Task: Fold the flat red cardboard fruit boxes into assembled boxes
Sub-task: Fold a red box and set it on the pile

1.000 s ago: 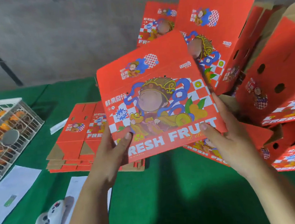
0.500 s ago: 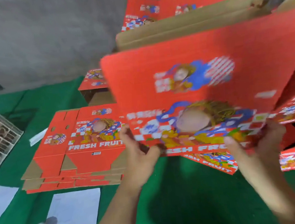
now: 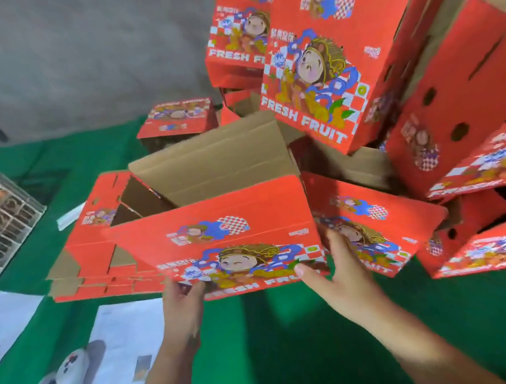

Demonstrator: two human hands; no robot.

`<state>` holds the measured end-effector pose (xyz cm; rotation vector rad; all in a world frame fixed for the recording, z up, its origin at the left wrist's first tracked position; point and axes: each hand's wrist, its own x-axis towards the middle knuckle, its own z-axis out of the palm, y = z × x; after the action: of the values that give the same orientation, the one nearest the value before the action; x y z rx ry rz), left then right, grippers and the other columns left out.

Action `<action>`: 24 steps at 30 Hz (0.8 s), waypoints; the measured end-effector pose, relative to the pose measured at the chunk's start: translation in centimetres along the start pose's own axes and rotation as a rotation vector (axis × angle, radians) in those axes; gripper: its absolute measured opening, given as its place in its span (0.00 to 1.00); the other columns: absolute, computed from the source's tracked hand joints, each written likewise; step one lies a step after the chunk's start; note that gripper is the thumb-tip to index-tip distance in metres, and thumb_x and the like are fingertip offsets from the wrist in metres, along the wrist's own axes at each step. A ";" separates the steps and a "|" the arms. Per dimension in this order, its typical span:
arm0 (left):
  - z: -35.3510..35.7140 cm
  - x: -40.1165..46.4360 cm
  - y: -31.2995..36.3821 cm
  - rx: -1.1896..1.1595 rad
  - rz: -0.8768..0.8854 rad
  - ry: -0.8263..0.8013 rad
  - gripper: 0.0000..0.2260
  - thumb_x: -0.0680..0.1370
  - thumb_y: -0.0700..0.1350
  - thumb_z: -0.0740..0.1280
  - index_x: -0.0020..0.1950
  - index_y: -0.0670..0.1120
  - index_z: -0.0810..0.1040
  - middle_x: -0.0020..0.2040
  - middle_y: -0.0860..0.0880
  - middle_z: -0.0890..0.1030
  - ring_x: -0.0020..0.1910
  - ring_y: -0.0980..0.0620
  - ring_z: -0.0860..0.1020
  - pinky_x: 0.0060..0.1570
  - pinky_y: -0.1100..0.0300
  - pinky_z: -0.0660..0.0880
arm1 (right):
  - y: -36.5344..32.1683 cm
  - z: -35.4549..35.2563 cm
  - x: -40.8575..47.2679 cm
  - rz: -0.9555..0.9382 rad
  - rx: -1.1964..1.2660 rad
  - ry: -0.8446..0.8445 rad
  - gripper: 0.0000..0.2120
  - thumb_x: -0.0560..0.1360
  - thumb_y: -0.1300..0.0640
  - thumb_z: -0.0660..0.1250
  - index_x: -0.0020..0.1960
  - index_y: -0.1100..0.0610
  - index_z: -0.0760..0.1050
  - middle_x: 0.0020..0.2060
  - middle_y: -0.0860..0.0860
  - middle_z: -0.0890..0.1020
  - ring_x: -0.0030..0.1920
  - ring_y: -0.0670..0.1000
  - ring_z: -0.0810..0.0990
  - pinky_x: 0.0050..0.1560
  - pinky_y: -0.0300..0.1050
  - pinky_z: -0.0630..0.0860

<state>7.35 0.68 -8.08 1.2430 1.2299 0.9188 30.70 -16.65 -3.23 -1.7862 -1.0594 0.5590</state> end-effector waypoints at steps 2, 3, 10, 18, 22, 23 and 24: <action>-0.1 -1.3 -0.7 0.036 0.003 -0.050 0.20 0.70 0.35 0.71 0.60 0.48 0.77 0.49 0.50 0.87 0.47 0.53 0.85 0.50 0.60 0.81 | 1.9 0.5 -1.4 0.101 0.089 -0.009 0.30 0.73 0.45 0.75 0.71 0.46 0.69 0.64 0.38 0.79 0.65 0.38 0.76 0.64 0.32 0.70; 0.2 -2.0 -0.9 0.053 -0.006 -0.111 0.21 0.69 0.38 0.71 0.60 0.49 0.76 0.50 0.50 0.87 0.48 0.56 0.84 0.51 0.61 0.80 | 3.1 0.6 -2.1 0.136 0.127 0.012 0.26 0.74 0.49 0.76 0.68 0.46 0.71 0.60 0.34 0.81 0.62 0.37 0.78 0.60 0.28 0.70; 5.7 -6.0 -2.7 0.281 -0.207 -0.725 0.36 0.69 0.48 0.81 0.69 0.45 0.64 0.63 0.45 0.82 0.58 0.60 0.83 0.59 0.59 0.80 | 9.9 -3.0 -7.0 0.561 0.243 0.433 0.27 0.78 0.65 0.71 0.71 0.50 0.64 0.56 0.51 0.81 0.61 0.60 0.80 0.63 0.53 0.74; 17.3 -10.6 -1.7 0.548 -0.037 -1.037 0.47 0.82 0.43 0.70 0.84 0.47 0.33 0.78 0.41 0.70 0.72 0.42 0.75 0.74 0.49 0.70 | 9.0 -0.6 -9.1 0.756 0.304 0.682 0.52 0.70 0.56 0.71 0.85 0.54 0.43 0.81 0.55 0.60 0.76 0.57 0.67 0.78 0.58 0.64; 18.9 -9.7 -1.4 0.736 0.016 -1.072 0.42 0.83 0.46 0.66 0.84 0.42 0.38 0.72 0.39 0.75 0.65 0.41 0.78 0.64 0.56 0.73 | 7.9 2.0 -8.5 0.632 0.300 0.608 0.67 0.72 0.57 0.80 0.80 0.46 0.24 0.82 0.48 0.50 0.77 0.53 0.63 0.78 0.56 0.63; 18.2 -9.1 -1.3 0.699 0.023 -1.085 0.43 0.83 0.45 0.67 0.84 0.47 0.37 0.72 0.42 0.76 0.65 0.42 0.79 0.67 0.53 0.74 | 7.6 2.4 -8.3 0.642 0.306 0.613 0.70 0.69 0.55 0.83 0.80 0.44 0.24 0.82 0.48 0.51 0.76 0.52 0.63 0.76 0.55 0.65; 17.3 -8.7 -1.3 0.614 0.023 -1.113 0.44 0.83 0.43 0.68 0.84 0.52 0.36 0.73 0.46 0.76 0.68 0.45 0.77 0.70 0.48 0.73 | 7.3 2.6 -7.9 0.679 0.315 0.651 0.72 0.66 0.53 0.85 0.81 0.44 0.27 0.81 0.49 0.52 0.75 0.52 0.64 0.73 0.52 0.66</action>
<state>22.76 -11.02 -9.50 1.8586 0.5604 -0.2442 27.64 -23.34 -11.51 -1.8237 0.0932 0.4507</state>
